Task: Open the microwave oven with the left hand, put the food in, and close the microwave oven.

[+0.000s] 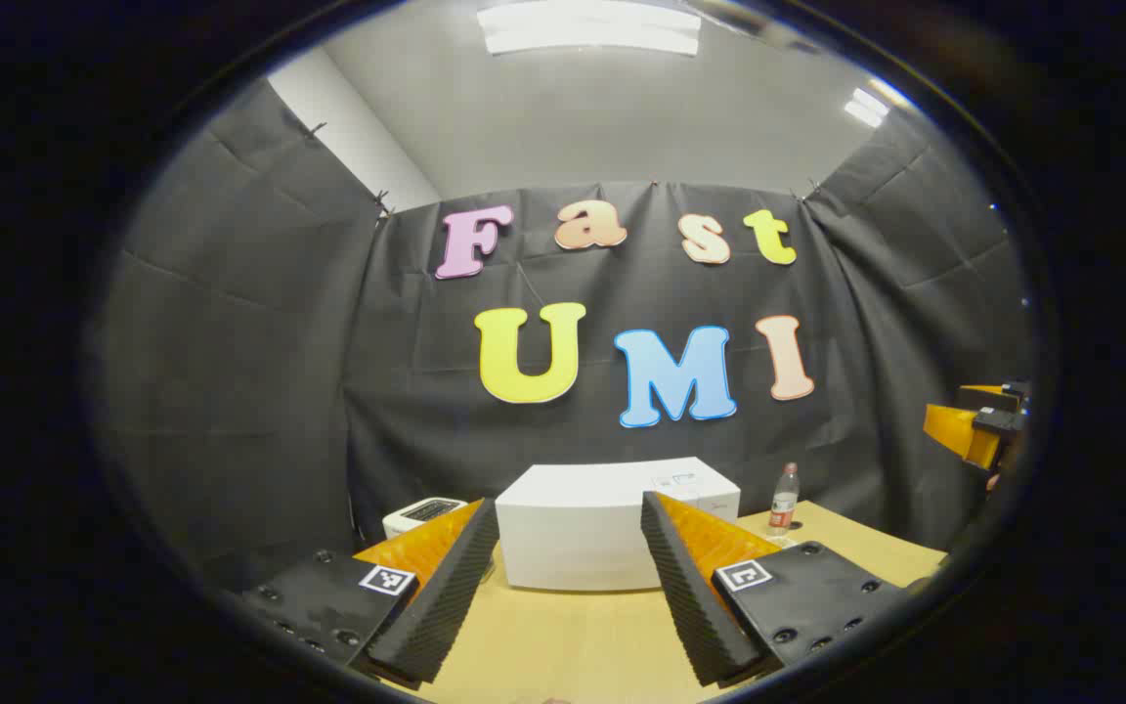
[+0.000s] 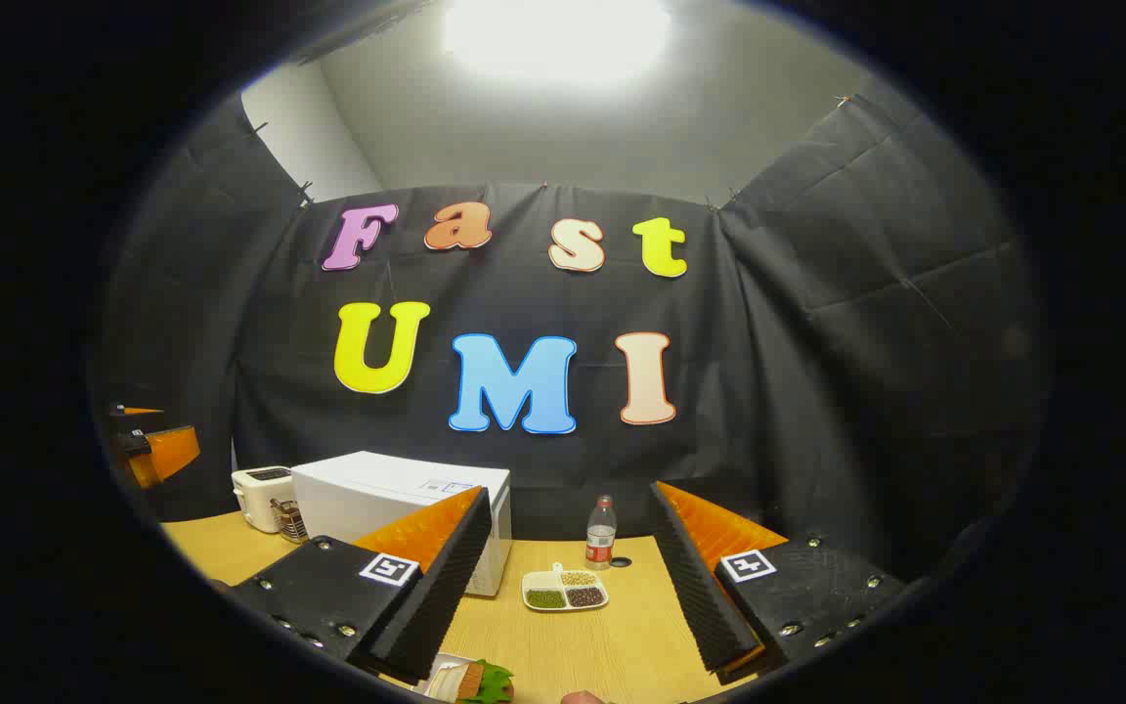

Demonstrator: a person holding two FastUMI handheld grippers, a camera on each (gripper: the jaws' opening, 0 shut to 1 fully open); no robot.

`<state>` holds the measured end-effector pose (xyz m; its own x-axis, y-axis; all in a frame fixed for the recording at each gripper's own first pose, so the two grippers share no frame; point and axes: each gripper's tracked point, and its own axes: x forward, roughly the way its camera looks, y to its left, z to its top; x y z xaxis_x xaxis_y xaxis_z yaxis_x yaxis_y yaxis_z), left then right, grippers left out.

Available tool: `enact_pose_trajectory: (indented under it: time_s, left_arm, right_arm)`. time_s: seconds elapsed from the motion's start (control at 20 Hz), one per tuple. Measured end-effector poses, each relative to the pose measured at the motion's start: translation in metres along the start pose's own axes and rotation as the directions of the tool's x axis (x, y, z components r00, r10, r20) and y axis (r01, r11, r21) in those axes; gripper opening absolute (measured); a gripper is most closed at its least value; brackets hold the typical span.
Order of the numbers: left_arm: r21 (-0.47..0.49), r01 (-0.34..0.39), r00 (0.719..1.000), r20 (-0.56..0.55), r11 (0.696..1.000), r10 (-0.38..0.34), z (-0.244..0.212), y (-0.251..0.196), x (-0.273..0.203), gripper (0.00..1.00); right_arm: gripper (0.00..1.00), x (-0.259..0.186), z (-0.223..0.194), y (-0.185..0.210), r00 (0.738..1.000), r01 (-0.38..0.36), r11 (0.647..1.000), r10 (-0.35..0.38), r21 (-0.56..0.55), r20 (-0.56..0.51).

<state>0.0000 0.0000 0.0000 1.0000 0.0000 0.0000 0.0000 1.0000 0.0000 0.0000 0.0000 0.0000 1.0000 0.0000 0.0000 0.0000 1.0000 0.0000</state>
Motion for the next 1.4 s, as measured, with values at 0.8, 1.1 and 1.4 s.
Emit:
enact_pose_trajectory:
  time_s: [0.8,1.1,1.4]
  left_arm:
    - [0.011,-0.024,0.999,0.029,1.0,0.024,0.014,-0.035,-0.011,0.97]
    - [0.029,-0.034,0.998,0.055,0.999,0.033,0.018,-0.052,0.011,0.97]
    - [0.037,0.035,0.998,0.059,0.999,-0.038,0.003,-0.075,0.082,0.97]
  right_arm:
    - [0.96,-0.008,-0.001,-0.027,1.0,-0.025,0.999,0.025,0.023,0.008]
    - [0.96,-0.009,-0.01,-0.038,0.999,-0.041,0.998,0.041,0.048,-0.002]
    - [0.96,0.0,0.001,-0.049,1.0,0.018,0.999,-0.018,0.034,0.022]
